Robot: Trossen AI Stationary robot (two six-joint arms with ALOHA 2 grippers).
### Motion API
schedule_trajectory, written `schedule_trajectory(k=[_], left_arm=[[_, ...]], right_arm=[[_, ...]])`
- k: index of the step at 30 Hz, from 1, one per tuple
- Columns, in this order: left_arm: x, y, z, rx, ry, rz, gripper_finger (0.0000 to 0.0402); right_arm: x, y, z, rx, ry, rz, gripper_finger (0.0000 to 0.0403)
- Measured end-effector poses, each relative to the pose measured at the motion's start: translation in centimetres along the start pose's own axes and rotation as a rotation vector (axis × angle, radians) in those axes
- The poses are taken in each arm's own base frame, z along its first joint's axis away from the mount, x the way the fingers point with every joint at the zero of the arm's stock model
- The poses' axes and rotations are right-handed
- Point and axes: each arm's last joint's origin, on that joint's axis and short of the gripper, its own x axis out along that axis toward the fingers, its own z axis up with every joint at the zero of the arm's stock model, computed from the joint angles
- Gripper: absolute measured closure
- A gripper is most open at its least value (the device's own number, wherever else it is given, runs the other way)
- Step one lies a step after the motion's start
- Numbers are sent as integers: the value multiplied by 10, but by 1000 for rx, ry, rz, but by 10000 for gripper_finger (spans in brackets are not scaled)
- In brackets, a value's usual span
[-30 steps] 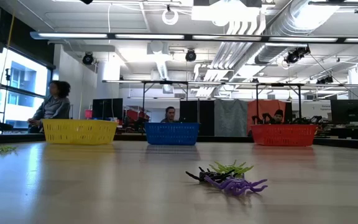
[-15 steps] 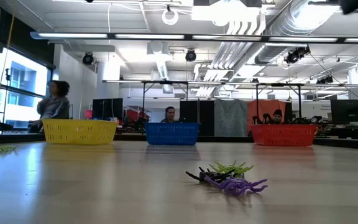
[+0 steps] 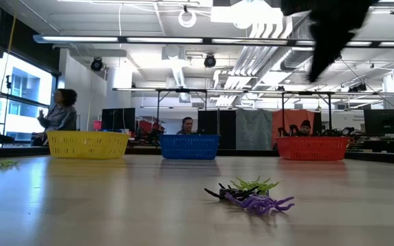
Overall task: Sort Halloween decoration
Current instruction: Put the purple spider toy into the blue bin
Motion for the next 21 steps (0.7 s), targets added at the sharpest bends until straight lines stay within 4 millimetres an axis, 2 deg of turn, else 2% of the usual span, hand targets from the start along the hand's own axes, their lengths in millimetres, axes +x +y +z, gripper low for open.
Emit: schedule_trajectory(k=[5, 11, 16, 21], left_arm=[[1, 0, 1, 33, -6, 6, 271], [7, 2, 4, 56, -11, 26, 271], [11, 3, 6, 98, -6, 40, 271], [16, 5, 9, 115, -1, 56, 271]], right_arm=[[21, -24, 48, 3, -142, 62, 403], [35, -58, 102, 39, -392, 167, 403], [54, -77, 128, 44, -509, 148, 402], [93, -86, 145, 27, -516, 143, 403]])
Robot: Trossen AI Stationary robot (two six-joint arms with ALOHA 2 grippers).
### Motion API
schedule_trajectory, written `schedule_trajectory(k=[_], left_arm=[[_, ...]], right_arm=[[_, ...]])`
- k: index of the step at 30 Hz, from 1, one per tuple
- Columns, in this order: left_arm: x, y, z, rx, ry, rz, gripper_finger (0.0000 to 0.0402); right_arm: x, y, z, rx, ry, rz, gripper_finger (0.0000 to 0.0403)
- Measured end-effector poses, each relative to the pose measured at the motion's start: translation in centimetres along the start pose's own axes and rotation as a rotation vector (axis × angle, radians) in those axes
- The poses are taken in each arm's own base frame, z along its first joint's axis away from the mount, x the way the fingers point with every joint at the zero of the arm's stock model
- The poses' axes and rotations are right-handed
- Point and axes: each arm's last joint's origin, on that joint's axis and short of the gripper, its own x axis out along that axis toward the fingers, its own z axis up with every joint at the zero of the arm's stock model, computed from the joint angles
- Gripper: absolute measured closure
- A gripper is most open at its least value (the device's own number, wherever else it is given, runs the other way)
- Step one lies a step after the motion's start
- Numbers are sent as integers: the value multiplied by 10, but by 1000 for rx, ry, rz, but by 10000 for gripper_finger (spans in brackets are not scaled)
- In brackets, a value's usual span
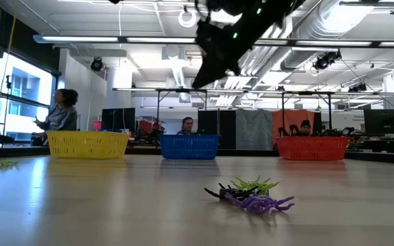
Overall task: Sort Halloween decoration
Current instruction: Put the purple spider toy into the blue bin
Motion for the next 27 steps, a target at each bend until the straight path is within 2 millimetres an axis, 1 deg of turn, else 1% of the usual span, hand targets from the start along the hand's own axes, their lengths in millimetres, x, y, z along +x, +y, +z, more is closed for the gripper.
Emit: schedule_trajectory(k=[3, 7, 14, 17, 19, 25, 27], left_arm=[[2, 1, 1, -1, 3, 7, 271], [5, 2, 3, -2, 7, 15, 271], [5, 2, 3, -2, 8, 15, 271], [5, 2, 3, -1, 9, 15, 271], [5, 2, 3, -1, 9, 15, 271], [5, 2, 3, -1, 10, 15, 271], [5, 2, 3, -2, 10, 14, 271]], right_arm=[[22, -11, -3, -2, -19, -33, 402], [46, -29, -8, 38, -36, -59, 402], [76, -58, -26, 106, 32, -75, 402], [83, -65, -31, 127, 53, -88, 402], [84, -69, -33, 149, 62, -83, 402], [85, -71, -34, 213, 63, -74, 402], [85, -71, -34, 213, 67, -60, 396]])
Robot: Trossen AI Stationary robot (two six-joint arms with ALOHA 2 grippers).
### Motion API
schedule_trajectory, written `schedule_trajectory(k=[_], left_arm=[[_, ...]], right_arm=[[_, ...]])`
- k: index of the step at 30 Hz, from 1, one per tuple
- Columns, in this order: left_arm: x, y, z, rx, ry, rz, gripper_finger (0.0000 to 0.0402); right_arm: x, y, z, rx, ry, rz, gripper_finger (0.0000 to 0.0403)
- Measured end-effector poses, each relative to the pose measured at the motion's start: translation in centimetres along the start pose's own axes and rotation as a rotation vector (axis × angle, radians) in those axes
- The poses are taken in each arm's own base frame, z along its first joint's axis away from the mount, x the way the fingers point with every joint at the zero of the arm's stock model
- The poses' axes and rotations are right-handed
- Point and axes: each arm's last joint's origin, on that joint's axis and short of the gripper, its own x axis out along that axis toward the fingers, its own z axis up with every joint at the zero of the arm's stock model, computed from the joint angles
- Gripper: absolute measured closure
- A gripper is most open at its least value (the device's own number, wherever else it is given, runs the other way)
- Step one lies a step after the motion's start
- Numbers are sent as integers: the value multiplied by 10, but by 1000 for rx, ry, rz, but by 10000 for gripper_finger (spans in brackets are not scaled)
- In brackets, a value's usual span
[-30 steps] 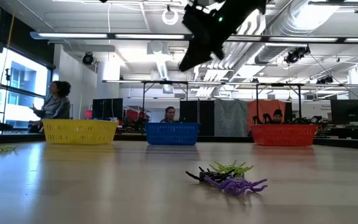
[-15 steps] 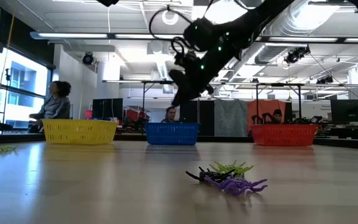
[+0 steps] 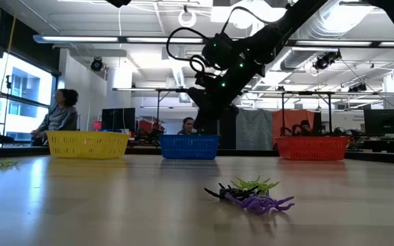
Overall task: Sort Halloween decoration
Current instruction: Put the purple spider toy into the blue bin
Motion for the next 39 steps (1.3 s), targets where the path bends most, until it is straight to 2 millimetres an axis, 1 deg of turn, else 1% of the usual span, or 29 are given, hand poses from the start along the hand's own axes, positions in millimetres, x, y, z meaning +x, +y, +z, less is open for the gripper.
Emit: schedule_trajectory(k=[3, 10, 13, 17, 20, 22, 25, 27, 29, 31, 34, 39], left_arm=[[0, 0, 0, 0, 1, 0, 271], [0, 0, 0, 0, 6, -3, 271], [0, 0, 0, 0, 6, -3, 271], [0, 0, 0, 0, 6, -3, 271], [0, 0, -1, 0, 15, -6, 271], [0, 0, -1, 0, 28, -12, 271], [0, -1, -1, 0, 39, -16, 271], [0, -1, -2, 0, 49, -21, 271], [0, -1, -2, -2, 52, -23, 271], [0, -1, -1, -5, 53, -24, 271], [0, -1, -1, -6, 52, -25, 271], [0, -1, -1, -9, 49, -26, 271]], right_arm=[[0, 1, 0, 16, 5, 29, 374], [0, 1, 0, 24, 9, 42, 291], [0, 1, 0, 24, 10, 42, 263], [0, 1, -1, 23, 16, 41, 246], [-10, 0, 0, 18, 51, 37, 248], [-25, -1, 3, 11, 85, 50, 254], [-58, -1, 6, 3, 168, 75, 267], [-82, 4, 1, 18, 275, 108, 275], [-107, 14, -7, 36, 396, 155, 282], [-132, 29, -18, 41, 504, 188, 288], [-168, 61, -37, 31, 637, 211, 293], [-220, 123, -75, -4, 736, 258, 295]])
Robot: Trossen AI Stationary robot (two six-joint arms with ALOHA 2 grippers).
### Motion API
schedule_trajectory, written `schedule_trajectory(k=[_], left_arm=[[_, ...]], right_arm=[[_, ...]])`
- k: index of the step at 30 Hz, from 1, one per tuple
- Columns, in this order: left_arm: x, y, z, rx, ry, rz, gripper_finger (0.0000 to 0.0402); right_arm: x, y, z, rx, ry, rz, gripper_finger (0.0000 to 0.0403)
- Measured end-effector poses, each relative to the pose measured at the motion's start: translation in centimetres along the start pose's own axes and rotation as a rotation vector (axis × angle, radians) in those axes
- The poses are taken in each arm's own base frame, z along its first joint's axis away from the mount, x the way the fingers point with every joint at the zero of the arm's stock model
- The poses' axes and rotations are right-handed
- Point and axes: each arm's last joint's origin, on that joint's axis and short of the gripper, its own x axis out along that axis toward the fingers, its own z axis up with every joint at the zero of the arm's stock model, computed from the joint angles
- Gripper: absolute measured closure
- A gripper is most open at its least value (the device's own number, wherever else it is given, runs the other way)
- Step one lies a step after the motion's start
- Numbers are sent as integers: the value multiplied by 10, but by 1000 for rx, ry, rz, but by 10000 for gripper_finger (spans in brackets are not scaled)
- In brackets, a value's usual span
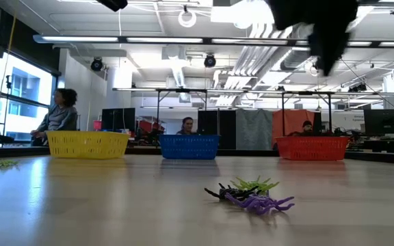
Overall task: Sort Halloween decoration
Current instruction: Put the purple spider toy into the blue bin
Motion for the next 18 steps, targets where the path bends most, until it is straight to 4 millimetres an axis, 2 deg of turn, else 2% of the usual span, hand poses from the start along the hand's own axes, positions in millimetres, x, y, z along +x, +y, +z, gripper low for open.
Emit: schedule_trajectory(k=[4, 8, 13, 18], left_arm=[[0, 0, 0, -5, -4, -2, 271], [0, -1, 1, -16, -6, -9, 271], [0, -3, 2, -37, -14, -21, 271], [0, -4, 2, -48, -16, -28, 271]], right_arm=[[10, 44, -46, 33, 50, 4, 295], [20, 73, -91, 124, 101, -24, 295], [30, 91, -132, 205, 93, -79, 295], [46, 99, -149, 238, 91, -137, 295]])
